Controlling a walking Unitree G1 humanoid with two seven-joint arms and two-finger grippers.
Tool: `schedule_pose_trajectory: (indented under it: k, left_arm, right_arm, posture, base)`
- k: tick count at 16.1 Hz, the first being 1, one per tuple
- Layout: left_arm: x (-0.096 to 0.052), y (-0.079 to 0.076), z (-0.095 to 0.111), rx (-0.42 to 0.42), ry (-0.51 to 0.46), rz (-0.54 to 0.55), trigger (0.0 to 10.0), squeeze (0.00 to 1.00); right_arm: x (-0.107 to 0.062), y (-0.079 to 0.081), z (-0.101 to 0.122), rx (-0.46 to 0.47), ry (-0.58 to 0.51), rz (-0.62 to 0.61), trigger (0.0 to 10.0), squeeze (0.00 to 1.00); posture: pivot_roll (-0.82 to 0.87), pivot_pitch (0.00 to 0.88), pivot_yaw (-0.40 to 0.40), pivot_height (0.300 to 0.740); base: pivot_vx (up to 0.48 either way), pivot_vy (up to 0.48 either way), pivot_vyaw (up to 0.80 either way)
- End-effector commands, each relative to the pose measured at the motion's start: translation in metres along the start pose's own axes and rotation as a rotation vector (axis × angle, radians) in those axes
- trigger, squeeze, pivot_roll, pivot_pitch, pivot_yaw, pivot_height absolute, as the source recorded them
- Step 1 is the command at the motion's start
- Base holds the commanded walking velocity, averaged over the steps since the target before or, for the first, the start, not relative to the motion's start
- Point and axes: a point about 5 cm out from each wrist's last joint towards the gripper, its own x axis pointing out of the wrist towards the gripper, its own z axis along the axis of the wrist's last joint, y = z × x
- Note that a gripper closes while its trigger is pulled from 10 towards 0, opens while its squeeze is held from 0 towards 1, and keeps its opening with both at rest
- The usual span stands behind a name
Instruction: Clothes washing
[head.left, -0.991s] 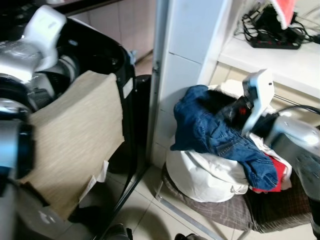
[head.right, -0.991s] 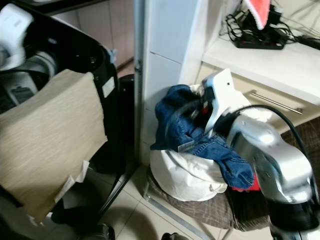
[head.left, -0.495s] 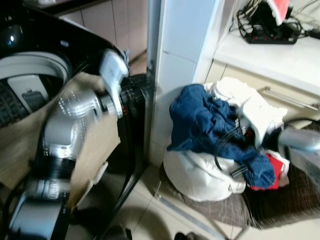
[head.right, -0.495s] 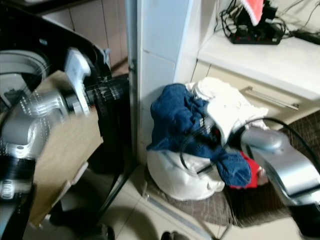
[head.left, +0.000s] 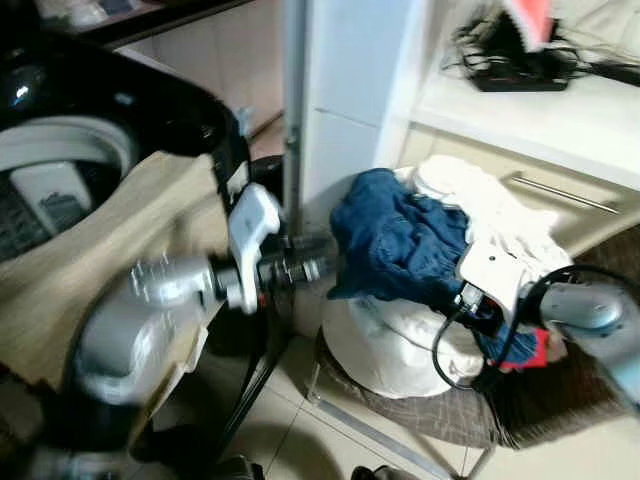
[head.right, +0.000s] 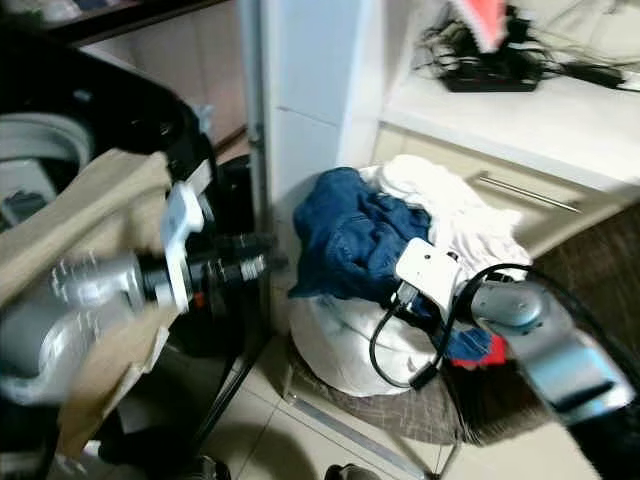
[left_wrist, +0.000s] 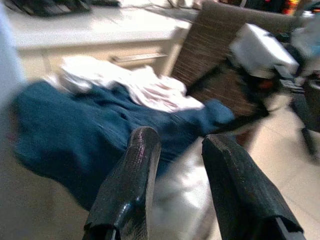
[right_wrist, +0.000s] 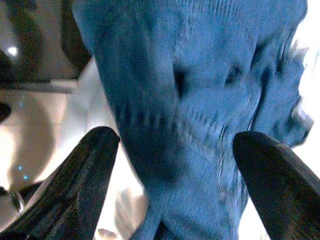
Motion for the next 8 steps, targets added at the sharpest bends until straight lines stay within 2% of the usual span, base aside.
schedule_pose_trajectory:
  k: [1,5,6,8]
  left_arm:
    - [0.001,-0.005,-0.003,-0.001,0.017,-0.003,10.0,0.0]
    - [0.004,-0.012,-0.009,-0.019,0.035,0.012,10.0,0.0]
    - [0.008,-0.012,-0.007,-0.018,0.009,0.046,10.0,0.0]
    - [0.011,-0.001,-0.003,-0.003,-0.052,0.209,10.0,0.0]
  right_arm:
    - [0.003,-0.001,-0.007,-0.011,0.012,-0.018,10.0,0.0]
    - [0.016,-0.004,-0.022,-0.018,0.01,-0.058,10.0,0.0]
    - [0.021,-0.007,-0.022,-0.017,-0.03,-0.087,10.0,0.0]
    - [0.023,-0.011,-0.01,-0.007,-0.133,-0.127,10.0,0.0]
  posture:
    - [-0.08,0.053,-0.03,0.74]
    - [-0.08,0.052,-0.028,0.74]
    - [-0.07,0.05,-0.031,0.74]
    - [-0.07,0.052,-0.035,0.74]
  base:
    - [0.0,0.0,0.0]
    - [0.0,0.0,0.0]
    - [0.0,0.0,0.0]
    - [0.0,0.0,0.0]
